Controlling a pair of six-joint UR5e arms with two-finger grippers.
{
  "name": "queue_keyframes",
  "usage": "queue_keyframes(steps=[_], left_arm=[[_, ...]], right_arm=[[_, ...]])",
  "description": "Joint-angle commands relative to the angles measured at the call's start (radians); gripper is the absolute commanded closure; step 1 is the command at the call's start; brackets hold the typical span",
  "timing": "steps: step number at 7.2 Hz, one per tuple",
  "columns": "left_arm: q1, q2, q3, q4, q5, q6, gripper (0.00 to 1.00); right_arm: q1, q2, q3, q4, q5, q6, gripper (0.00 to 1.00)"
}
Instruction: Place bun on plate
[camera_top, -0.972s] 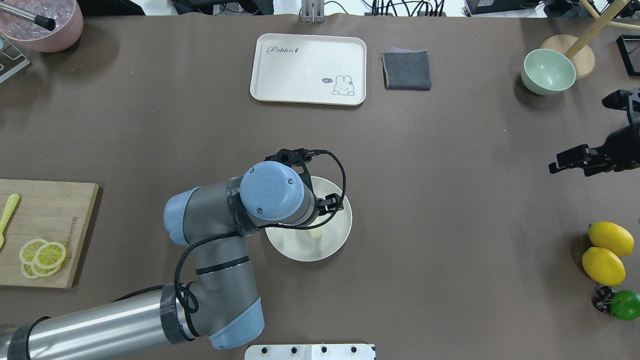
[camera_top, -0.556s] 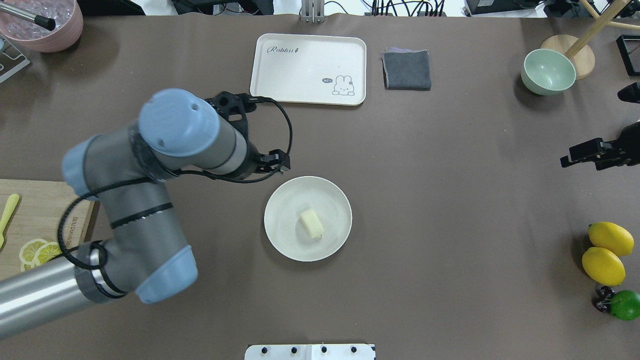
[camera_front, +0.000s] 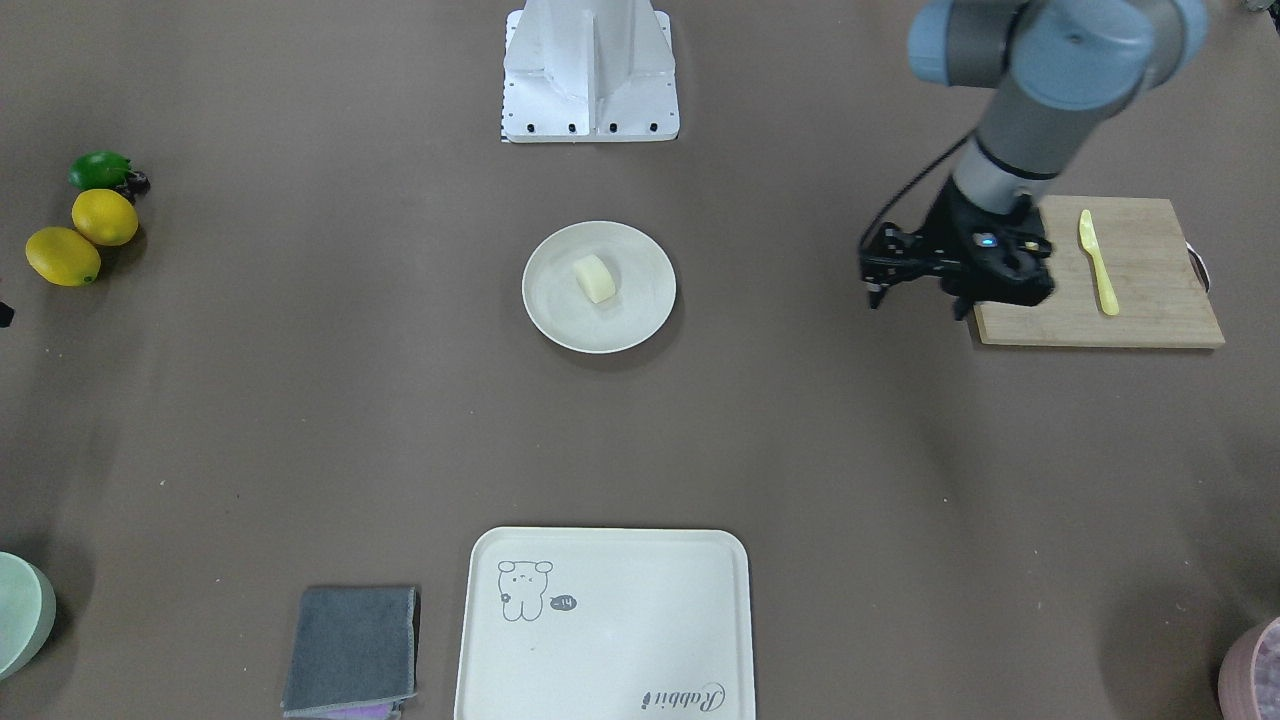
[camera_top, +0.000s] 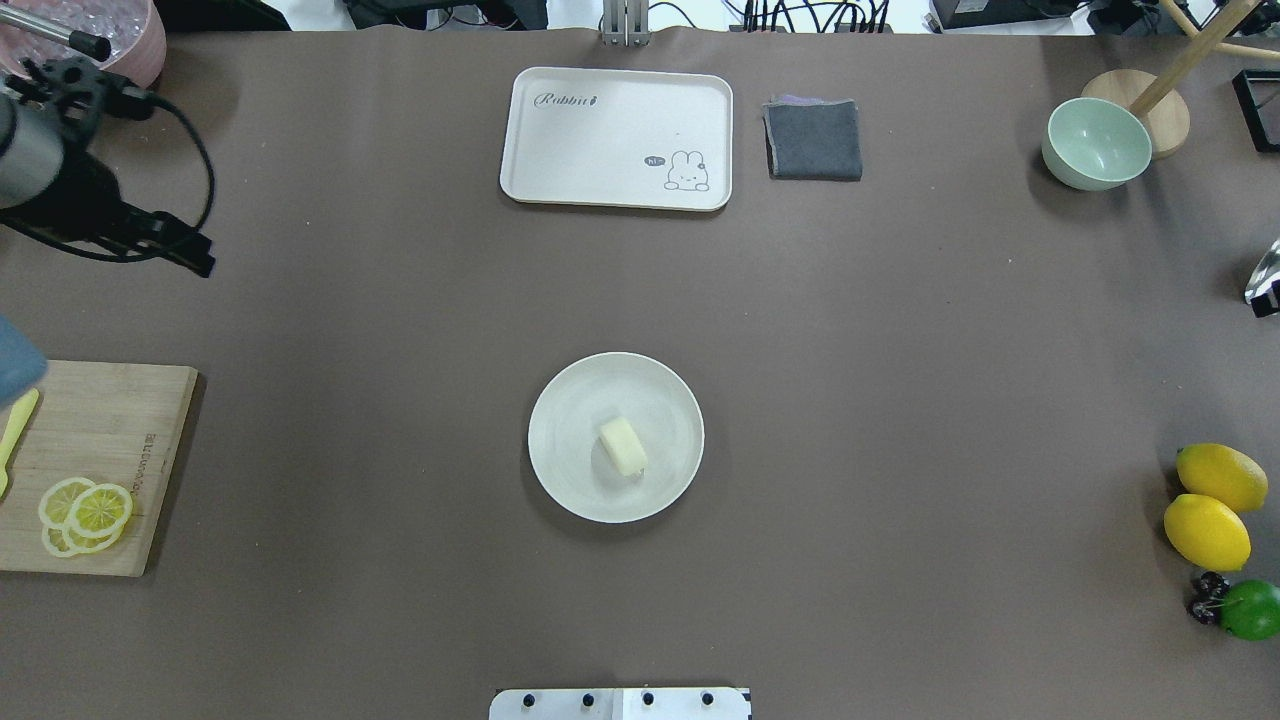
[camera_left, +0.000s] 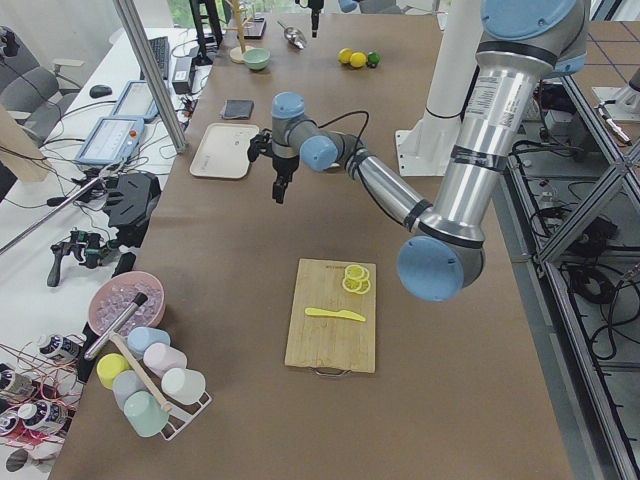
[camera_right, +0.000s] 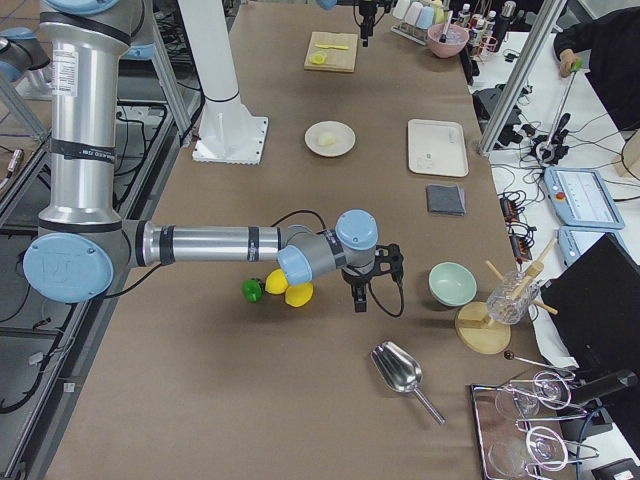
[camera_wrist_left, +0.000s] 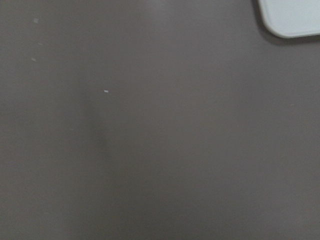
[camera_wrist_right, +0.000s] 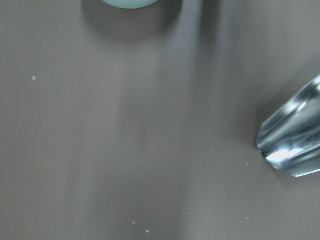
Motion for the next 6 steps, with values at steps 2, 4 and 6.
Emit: queue_keyframes(steps=[2,4,6], left_arm=[[-0.267,0.22,0.124,0.002,-0.128,0.487,0.03],[-0.315,0.224,0.118,0.003,-0.128,0.501,0.03],[-0.318,0.256,0.126,0.003,-0.13,0.514,0.03]], right_arm=[[0.083,-0.004,-0.035,-0.041,-0.001,-0.129,0.0],[0.083,-0.018,-0.037,-0.038,-0.001,-0.132,0.0],[0.082,-0.03,-0.035,-0.033,-0.001,-0.132,0.0]])
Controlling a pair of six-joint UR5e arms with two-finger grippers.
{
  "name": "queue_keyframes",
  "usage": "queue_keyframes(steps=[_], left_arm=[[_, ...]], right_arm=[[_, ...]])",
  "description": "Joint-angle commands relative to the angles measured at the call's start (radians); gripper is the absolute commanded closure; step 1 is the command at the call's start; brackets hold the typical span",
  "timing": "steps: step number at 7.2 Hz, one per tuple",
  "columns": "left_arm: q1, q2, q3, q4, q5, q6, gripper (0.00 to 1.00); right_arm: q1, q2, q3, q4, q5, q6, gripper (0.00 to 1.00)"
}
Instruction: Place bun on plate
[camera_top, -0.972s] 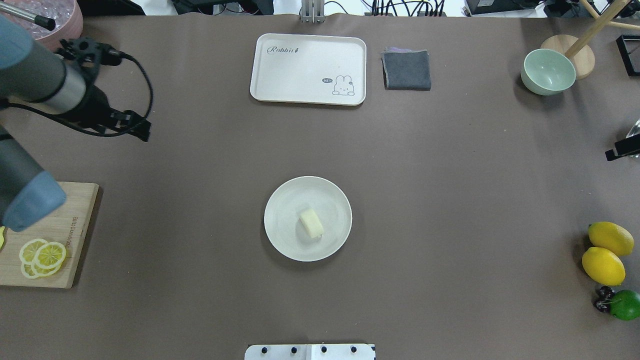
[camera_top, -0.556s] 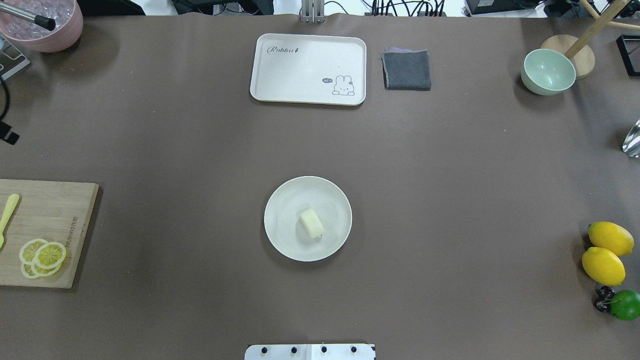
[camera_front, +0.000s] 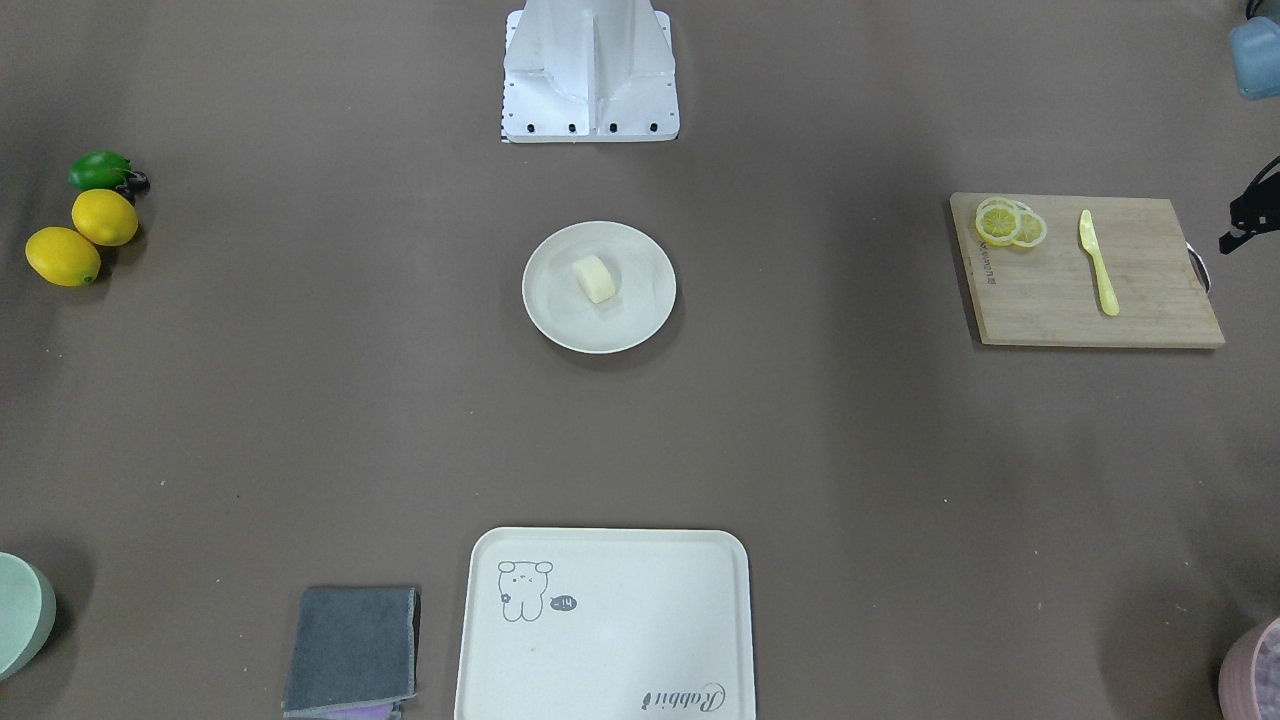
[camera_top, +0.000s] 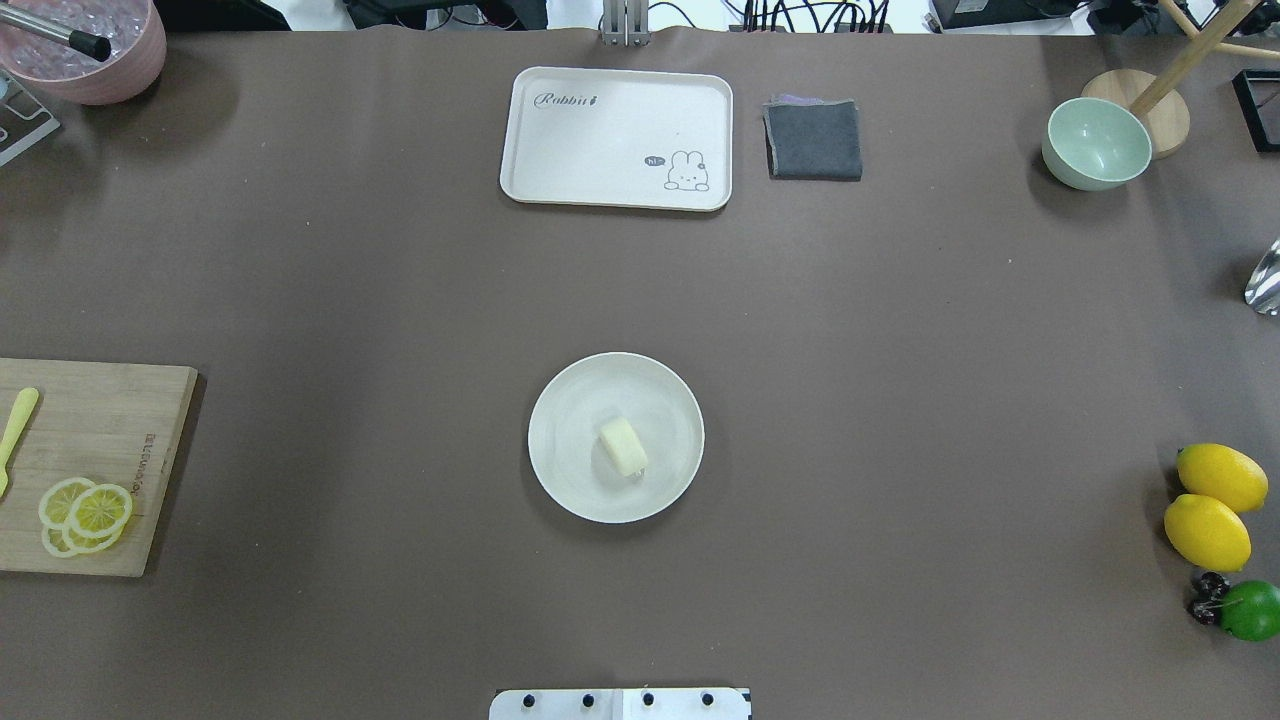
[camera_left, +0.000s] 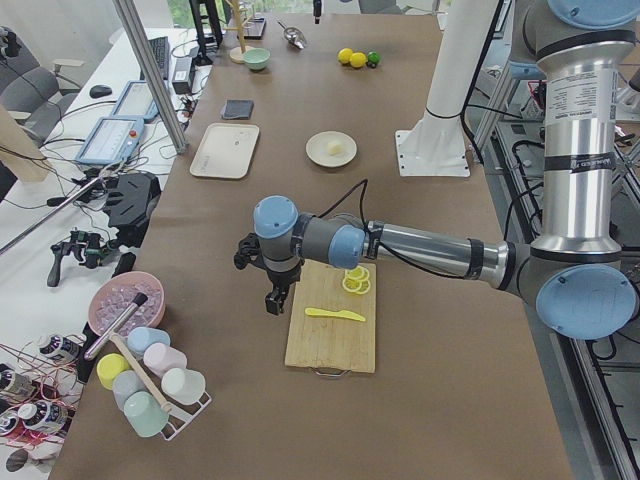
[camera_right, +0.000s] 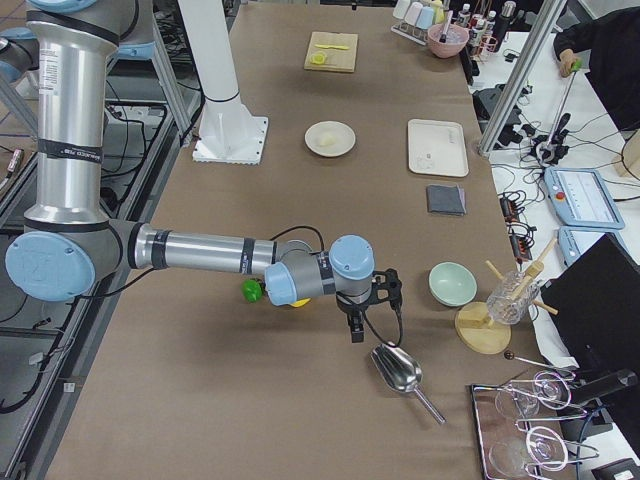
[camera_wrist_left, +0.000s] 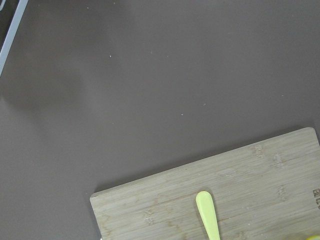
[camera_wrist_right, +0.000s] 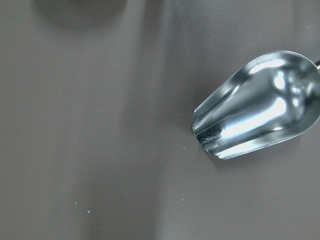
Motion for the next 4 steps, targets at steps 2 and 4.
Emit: queue_keyframes(steps=[2,4], left_arm=[[-0.048,0.023,-0.007,0.002,-0.008,0.005,0.03],[-0.052,0.026,-0.035,0.008,-0.01,0.008,0.03]], right_arm=[[-0.001,-0.013,0.002,0.006,0.002,0.0,0.0],[0.001,-0.029,0.007,0.009,0.008,-0.002,0.0]])
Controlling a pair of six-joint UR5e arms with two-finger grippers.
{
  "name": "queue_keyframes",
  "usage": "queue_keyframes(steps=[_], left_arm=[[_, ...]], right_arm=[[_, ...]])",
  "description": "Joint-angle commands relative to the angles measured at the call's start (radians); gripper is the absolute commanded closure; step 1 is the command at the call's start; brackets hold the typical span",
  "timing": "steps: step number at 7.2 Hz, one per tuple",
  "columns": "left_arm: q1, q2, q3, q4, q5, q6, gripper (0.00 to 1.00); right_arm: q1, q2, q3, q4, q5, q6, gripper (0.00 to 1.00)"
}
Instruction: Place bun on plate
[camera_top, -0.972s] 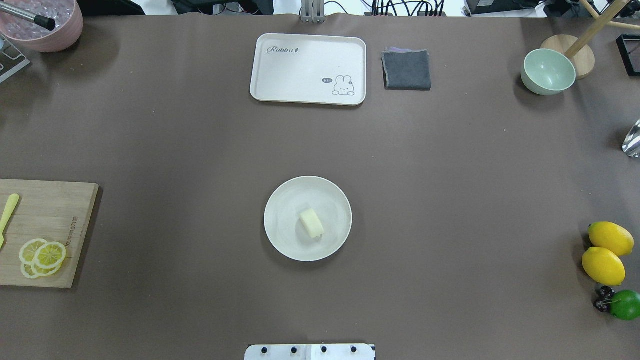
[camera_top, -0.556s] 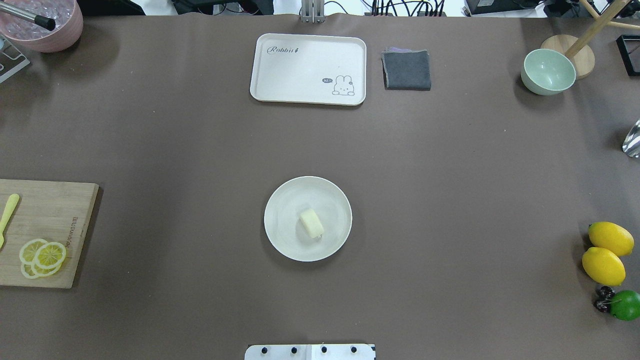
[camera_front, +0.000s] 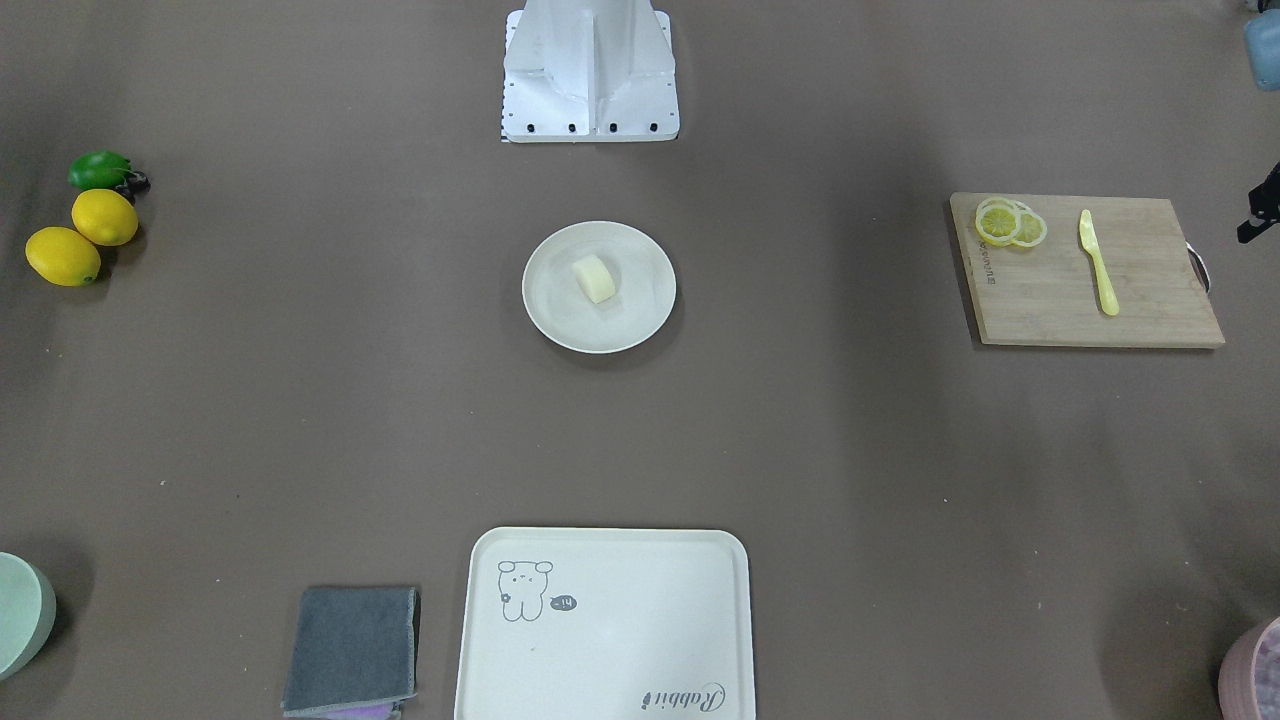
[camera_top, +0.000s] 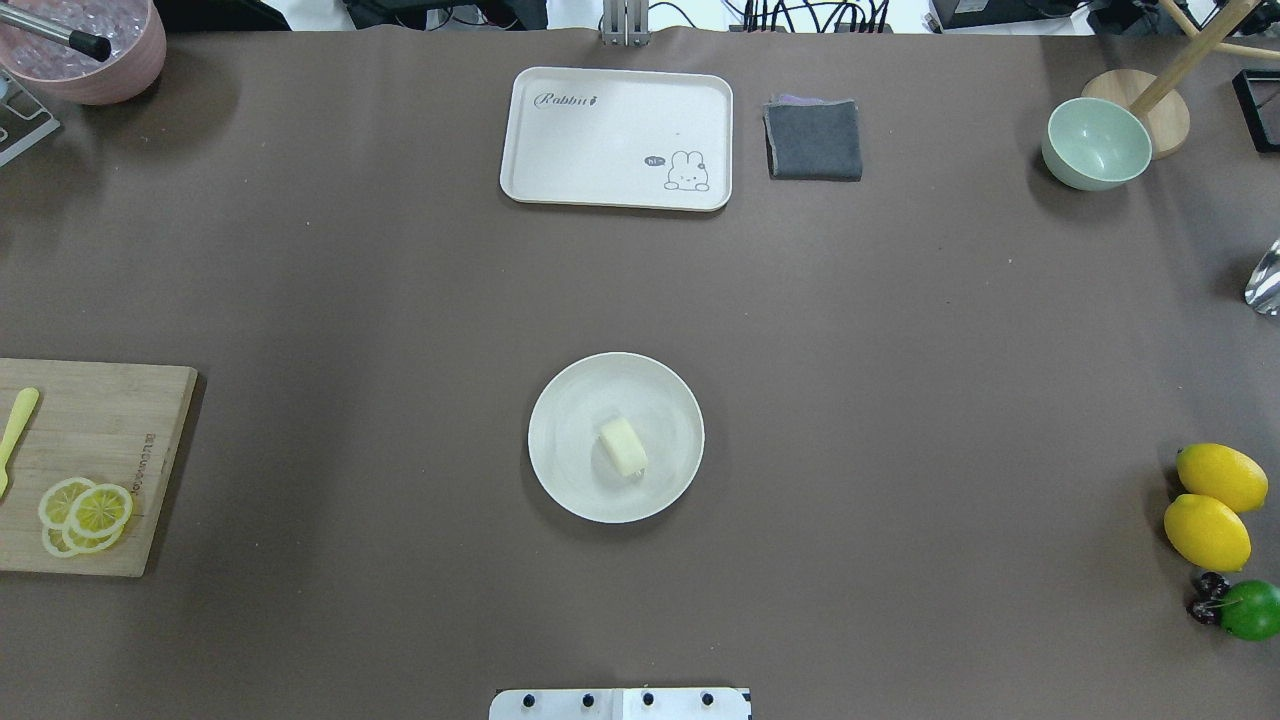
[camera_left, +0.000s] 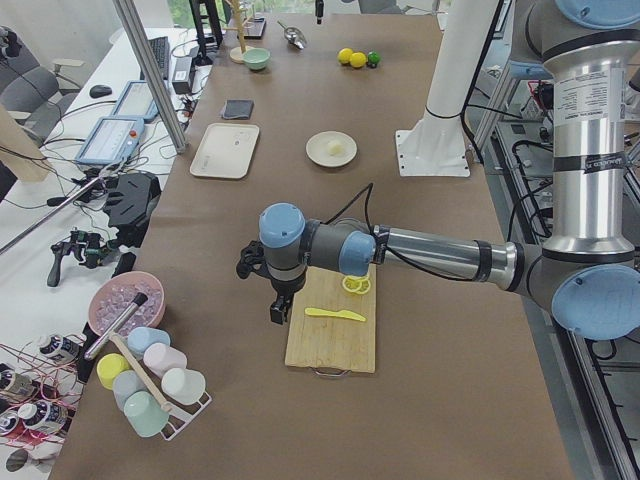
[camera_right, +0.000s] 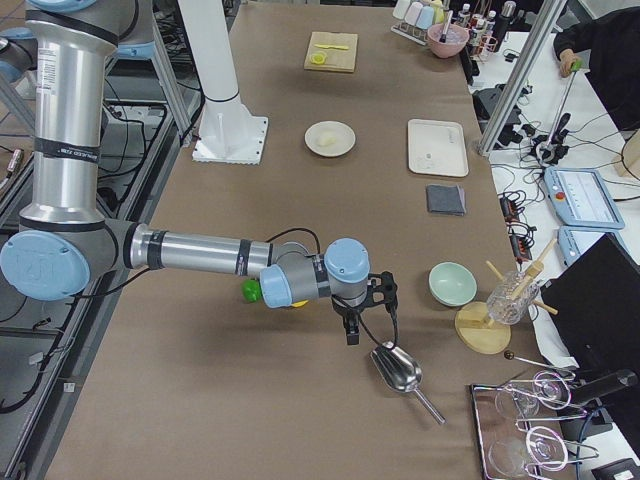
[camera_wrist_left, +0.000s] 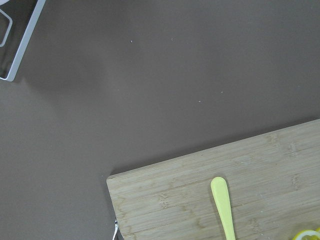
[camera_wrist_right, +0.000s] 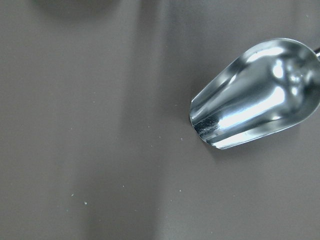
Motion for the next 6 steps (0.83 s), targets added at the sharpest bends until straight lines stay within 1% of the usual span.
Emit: queue_keyframes(steps=[1,6], left_arm=[[-0.006,0.024,-0.054,0.006,-0.003,0.002,0.03],[-0.004,0.029,-0.039,0.004,0.002,0.002,0.03]], right_arm=[[0.0,-0.012,0.005,0.002,0.004,0.0,0.0],[0.0,-0.003,0.004,0.0,0.005,0.0,0.0]])
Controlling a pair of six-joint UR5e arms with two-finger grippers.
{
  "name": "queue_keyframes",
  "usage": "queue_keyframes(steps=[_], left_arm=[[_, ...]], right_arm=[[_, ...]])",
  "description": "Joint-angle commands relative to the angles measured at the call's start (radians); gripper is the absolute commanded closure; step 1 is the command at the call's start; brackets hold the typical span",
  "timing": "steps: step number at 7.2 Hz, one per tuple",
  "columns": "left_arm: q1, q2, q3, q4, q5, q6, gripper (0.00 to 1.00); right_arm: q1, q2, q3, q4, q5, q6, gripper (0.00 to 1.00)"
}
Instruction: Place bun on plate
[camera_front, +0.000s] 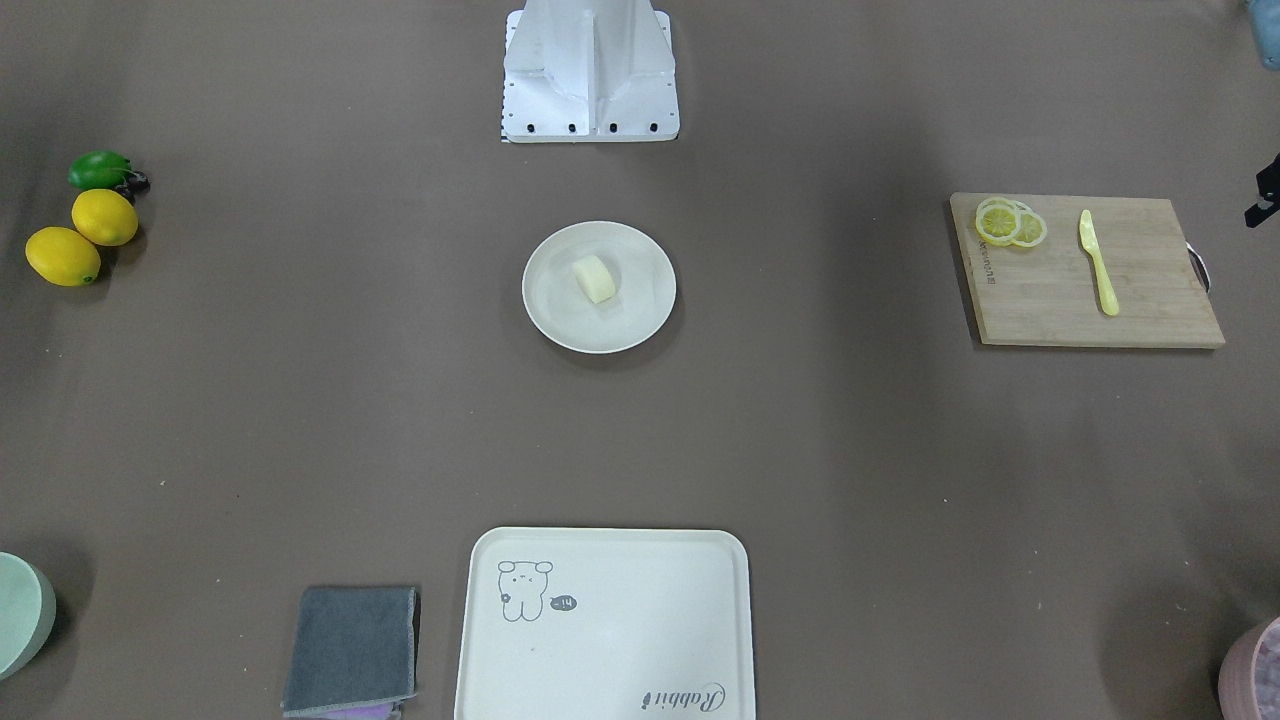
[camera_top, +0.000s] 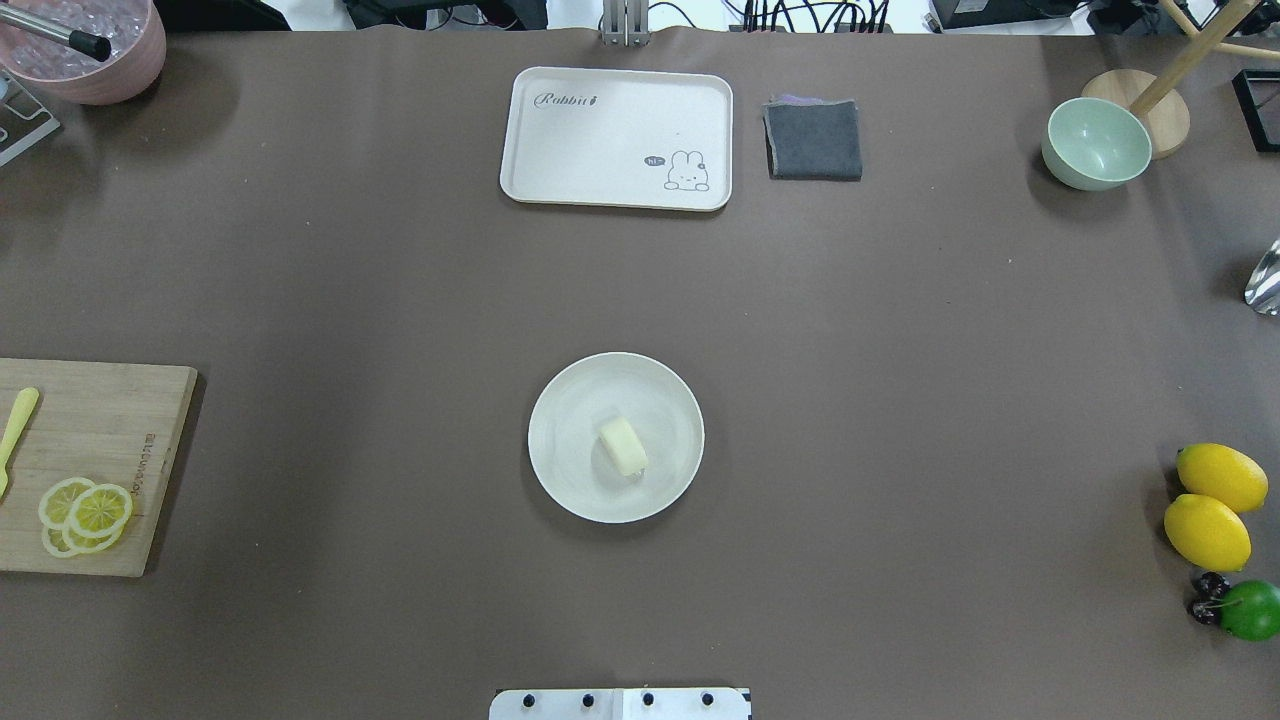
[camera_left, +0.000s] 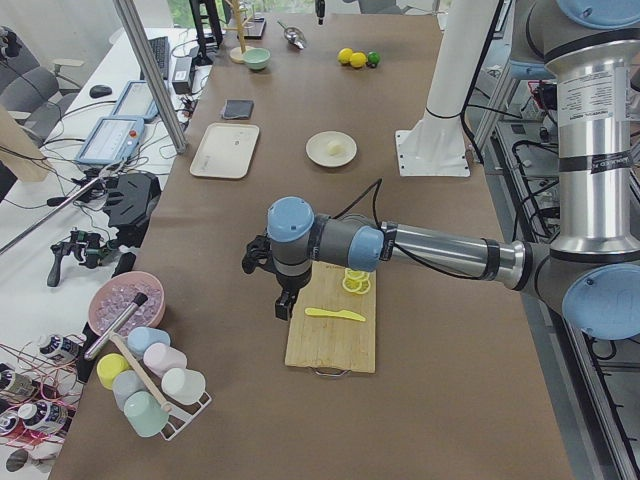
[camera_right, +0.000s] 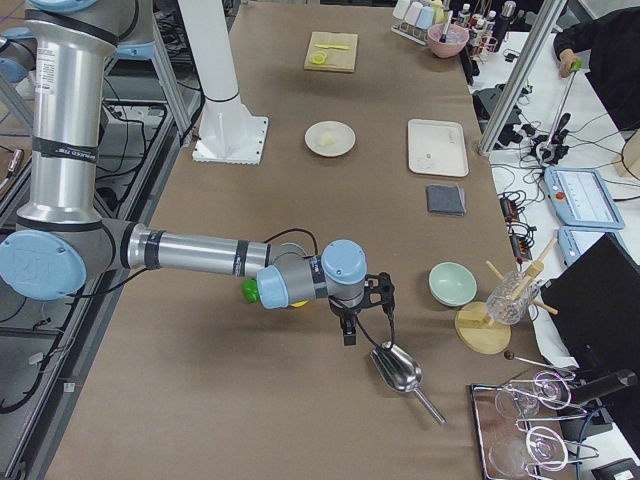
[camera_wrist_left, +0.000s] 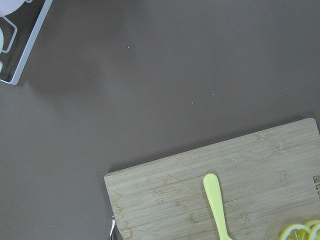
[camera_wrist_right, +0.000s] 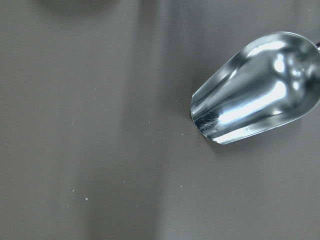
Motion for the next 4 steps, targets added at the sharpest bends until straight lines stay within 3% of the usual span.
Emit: queue_keyframes(steps=[1,4], left_arm=[[0.0,0.0,0.005,0.0,0.001,0.0,0.03],[0.0,0.0,0.005,-0.001,0.003,0.0,0.03]], right_arm=[[0.0,0.004,-0.001,-0.001,0.001,0.0,0.0],[0.0,0.001,0.0,-0.001,0.001,0.003,0.0]])
